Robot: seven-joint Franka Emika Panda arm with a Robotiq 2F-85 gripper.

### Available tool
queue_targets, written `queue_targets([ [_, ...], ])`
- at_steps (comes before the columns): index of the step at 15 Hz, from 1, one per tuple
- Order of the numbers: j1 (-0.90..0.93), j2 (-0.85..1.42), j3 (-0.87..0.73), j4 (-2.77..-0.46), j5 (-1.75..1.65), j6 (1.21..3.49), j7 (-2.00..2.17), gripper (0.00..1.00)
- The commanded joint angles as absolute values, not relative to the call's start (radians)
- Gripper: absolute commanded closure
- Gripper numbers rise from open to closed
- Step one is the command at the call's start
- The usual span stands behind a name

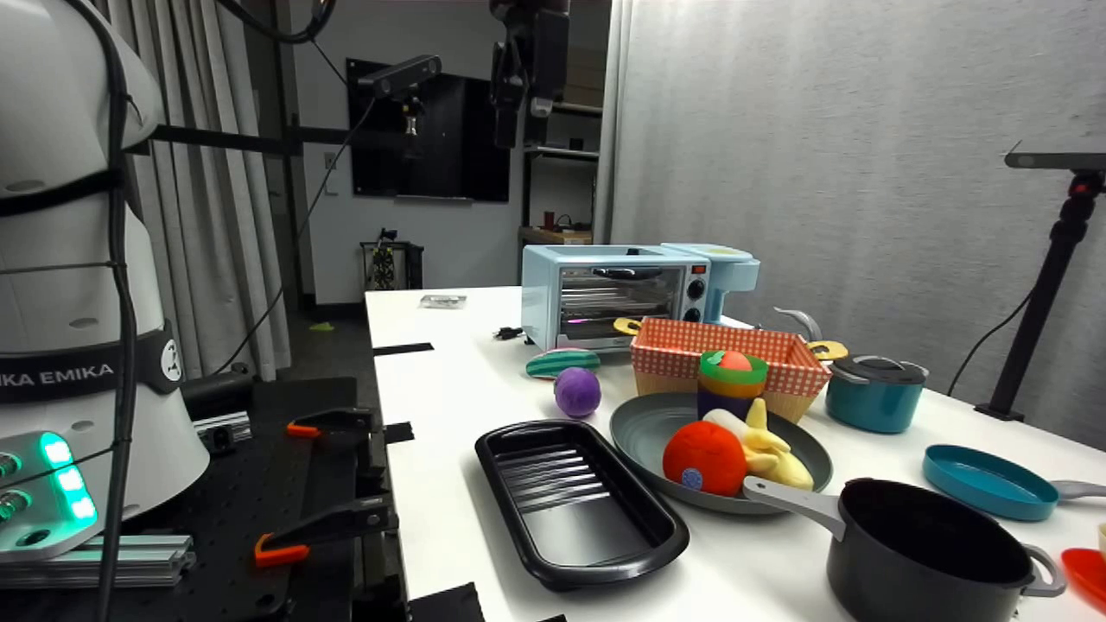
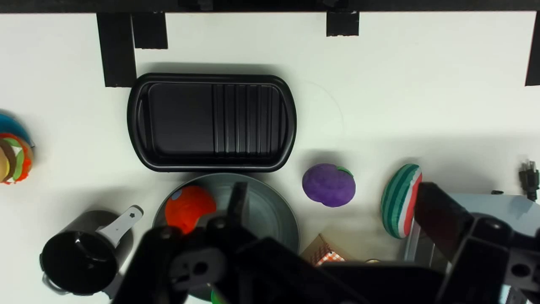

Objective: Swap the orange plushy in the green cup with the orange and white plushy in the box

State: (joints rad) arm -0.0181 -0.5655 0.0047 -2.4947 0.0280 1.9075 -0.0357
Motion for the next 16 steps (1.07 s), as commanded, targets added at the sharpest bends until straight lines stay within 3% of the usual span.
queue_targets([
  [1, -0.011, -0.565, -0.002, -2.493, 0.024, 1.905, -0.032, 0.0],
  [16, -0.015, -0.513, -0.009, -2.5, 0.022, 1.946, -0.04, 0.0],
])
